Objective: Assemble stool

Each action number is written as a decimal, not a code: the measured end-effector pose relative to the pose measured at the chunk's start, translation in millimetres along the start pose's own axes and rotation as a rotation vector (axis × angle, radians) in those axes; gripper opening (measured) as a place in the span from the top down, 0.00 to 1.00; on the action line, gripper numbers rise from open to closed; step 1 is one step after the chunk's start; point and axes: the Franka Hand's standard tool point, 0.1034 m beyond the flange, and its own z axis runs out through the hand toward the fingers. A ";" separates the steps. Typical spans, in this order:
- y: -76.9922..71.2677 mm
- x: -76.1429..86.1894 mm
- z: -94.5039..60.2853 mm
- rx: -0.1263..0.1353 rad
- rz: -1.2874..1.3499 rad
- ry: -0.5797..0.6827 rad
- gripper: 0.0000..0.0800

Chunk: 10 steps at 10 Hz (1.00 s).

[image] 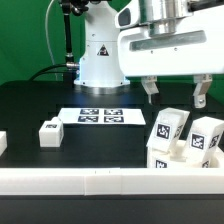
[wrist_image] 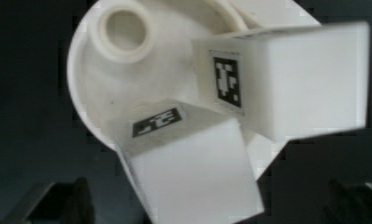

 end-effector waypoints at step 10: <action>2.5 1.6 2.8 -0.032 -0.896 0.035 0.19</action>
Offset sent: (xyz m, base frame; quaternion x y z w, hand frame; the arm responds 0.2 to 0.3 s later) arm -0.0081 0.0093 -0.0051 0.0444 -0.0191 -0.1921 0.9802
